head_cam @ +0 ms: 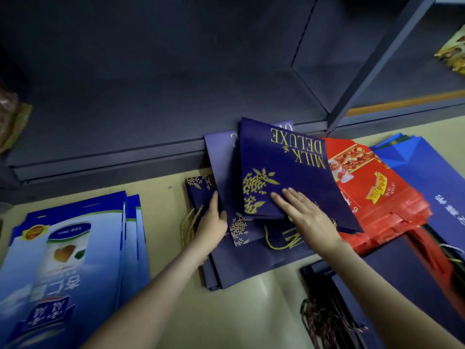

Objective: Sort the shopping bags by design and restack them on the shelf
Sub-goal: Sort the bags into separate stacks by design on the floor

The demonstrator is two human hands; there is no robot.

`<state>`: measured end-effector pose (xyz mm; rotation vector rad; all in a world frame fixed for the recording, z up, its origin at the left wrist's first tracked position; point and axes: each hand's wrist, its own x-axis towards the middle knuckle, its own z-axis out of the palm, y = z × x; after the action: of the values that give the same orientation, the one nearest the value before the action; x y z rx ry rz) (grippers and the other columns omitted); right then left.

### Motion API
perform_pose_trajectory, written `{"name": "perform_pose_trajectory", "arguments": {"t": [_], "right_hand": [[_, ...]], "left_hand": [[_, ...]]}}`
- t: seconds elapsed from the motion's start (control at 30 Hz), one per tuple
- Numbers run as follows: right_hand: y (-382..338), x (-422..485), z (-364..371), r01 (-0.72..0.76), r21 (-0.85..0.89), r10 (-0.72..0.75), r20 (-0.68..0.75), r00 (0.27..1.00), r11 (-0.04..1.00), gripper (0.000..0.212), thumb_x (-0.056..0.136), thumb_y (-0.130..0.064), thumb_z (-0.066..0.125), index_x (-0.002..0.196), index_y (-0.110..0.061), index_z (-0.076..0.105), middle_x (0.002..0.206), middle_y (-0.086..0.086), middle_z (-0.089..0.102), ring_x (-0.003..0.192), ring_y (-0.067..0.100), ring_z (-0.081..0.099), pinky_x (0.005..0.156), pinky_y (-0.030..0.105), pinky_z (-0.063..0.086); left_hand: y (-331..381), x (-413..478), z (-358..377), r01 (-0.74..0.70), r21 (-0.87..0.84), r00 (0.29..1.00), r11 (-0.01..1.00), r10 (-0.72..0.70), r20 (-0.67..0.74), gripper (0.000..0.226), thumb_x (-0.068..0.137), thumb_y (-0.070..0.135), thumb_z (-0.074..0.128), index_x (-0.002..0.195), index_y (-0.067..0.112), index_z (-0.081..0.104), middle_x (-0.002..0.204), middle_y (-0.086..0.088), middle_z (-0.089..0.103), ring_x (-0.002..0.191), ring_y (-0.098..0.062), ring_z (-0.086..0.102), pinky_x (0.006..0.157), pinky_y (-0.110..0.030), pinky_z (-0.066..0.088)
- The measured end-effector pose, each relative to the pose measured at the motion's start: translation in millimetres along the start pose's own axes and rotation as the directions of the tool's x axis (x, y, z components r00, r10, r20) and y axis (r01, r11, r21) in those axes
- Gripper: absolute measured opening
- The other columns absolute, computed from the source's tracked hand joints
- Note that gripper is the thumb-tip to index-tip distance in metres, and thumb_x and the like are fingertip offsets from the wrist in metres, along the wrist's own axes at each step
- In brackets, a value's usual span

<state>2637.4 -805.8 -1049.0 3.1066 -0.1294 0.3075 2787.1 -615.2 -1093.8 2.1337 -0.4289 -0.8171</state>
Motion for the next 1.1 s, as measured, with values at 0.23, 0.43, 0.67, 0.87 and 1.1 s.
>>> {"name": "perform_pose_trajectory", "arguments": {"t": [0.23, 0.43, 0.67, 0.87, 1.1], "right_hand": [[6.4, -5.0, 43.2, 0.197, 0.065, -0.207, 0.252, 0.945, 0.978, 0.07, 0.086, -0.013, 0.039, 0.15, -0.032, 0.016, 0.143, -0.002, 0.046, 0.135, 0.024, 0.038, 0.111, 0.038, 0.02], [4.0, -10.4, 54.8, 0.261, 0.135, -0.291, 0.324, 0.9, 0.956, 0.081, 0.085, -0.054, 0.046, 0.151, -0.033, 0.004, 0.155, -0.01, 0.022, 0.144, 0.02, 0.016, 0.112, 0.046, 0.024], [-25.5, -22.2, 39.5, 0.267, 0.082, -0.279, 0.291, 0.915, 0.96, 0.079, 0.09, -0.036, 0.046, 0.152, -0.024, -0.002, 0.158, 0.0, 0.013, 0.145, 0.022, 0.01, 0.113, 0.042, 0.017], [-41.3, -46.5, 15.4, -0.122, 0.373, -0.133, 0.59, 0.797, 0.92, 0.112, 0.052, -0.095, 0.036, 0.137, -0.051, -0.023, 0.15, -0.023, -0.023, 0.139, 0.005, -0.028, 0.114, 0.036, -0.013], [-53.2, -69.9, 41.9, -0.802, 0.395, 0.429, 0.692, 0.58, 0.448, 0.093, 0.079, -0.035, 0.074, 0.15, -0.014, 0.017, 0.154, 0.01, 0.023, 0.141, 0.026, 0.026, 0.11, 0.036, 0.028]], "left_hand": [[2.6, 13.1, 16.4, 0.227, -0.569, 0.974, 0.791, -0.194, 0.118, 0.086, 0.083, 0.044, 0.066, 0.149, 0.032, 0.012, 0.138, 0.0, 0.051, 0.124, -0.018, 0.05, 0.107, -0.044, 0.038], [5.6, 8.8, 25.5, 0.082, -0.356, 0.996, 0.931, -0.085, 0.007, 0.092, 0.089, 0.017, 0.064, 0.15, 0.027, -0.003, 0.147, 0.0, 0.037, 0.129, -0.019, 0.043, 0.109, -0.037, 0.034], [-6.0, -11.1, -8.2, -0.004, -0.427, 0.975, 0.904, 0.099, 0.201, 0.094, 0.093, 0.008, 0.055, 0.145, 0.045, -0.014, 0.154, 0.01, 0.023, 0.138, -0.012, 0.03, 0.114, -0.043, 0.027], [-30.3, -59.1, -55.6, 0.018, -0.272, 0.932, 0.962, 0.082, 0.352, 0.096, 0.096, 0.004, 0.05, 0.142, 0.04, -0.027, 0.144, 0.024, 0.009, 0.133, 0.002, 0.022, 0.111, -0.024, 0.02], [-92.0, -88.8, -97.4, 0.195, 0.068, 0.924, 0.978, -0.207, 0.322, 0.116, 0.085, -0.003, 0.059, 0.137, 0.048, -0.03, 0.155, 0.003, 0.015, 0.1, -0.019, 0.051, 0.079, -0.031, 0.047]]}}
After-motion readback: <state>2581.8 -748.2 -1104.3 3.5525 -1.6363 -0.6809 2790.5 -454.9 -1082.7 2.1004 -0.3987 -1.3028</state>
